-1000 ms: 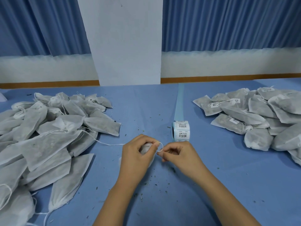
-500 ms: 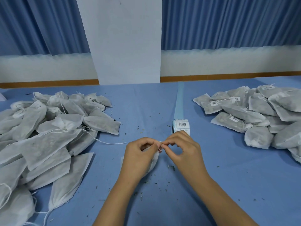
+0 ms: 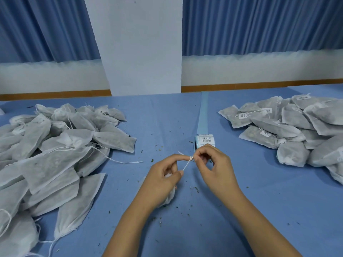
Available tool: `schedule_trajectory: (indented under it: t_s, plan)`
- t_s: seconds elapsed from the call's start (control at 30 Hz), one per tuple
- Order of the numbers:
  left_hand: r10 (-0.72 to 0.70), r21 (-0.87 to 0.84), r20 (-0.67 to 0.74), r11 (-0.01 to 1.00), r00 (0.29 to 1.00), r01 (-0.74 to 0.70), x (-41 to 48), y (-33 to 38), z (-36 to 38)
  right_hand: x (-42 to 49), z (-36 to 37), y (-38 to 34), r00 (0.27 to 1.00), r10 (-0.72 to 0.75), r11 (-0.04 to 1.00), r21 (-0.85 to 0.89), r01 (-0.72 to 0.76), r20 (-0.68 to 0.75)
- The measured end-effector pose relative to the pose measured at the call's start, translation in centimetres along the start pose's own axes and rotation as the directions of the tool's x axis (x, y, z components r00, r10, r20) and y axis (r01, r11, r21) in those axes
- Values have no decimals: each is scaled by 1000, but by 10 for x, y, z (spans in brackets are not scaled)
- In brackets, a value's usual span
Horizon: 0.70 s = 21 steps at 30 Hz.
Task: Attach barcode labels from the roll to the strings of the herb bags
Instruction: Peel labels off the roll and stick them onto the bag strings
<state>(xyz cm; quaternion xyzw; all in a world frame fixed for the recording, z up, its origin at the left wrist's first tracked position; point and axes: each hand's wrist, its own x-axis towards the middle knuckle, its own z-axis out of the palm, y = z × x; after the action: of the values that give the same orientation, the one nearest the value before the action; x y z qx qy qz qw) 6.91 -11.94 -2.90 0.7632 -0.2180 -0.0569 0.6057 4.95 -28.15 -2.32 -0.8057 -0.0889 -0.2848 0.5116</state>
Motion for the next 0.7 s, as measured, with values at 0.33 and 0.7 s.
schedule_trajectory:
  t_s: [0.33,0.7]
  plan:
    - [13,-37,18,999,1000,-13,-2,0,-4,1,3,-1,963,267,943,215,-255,-27]
    - [31,71,31,997,999,-34,-5,0,-13,6,-7,-2,927,356,879,379,-289,-120]
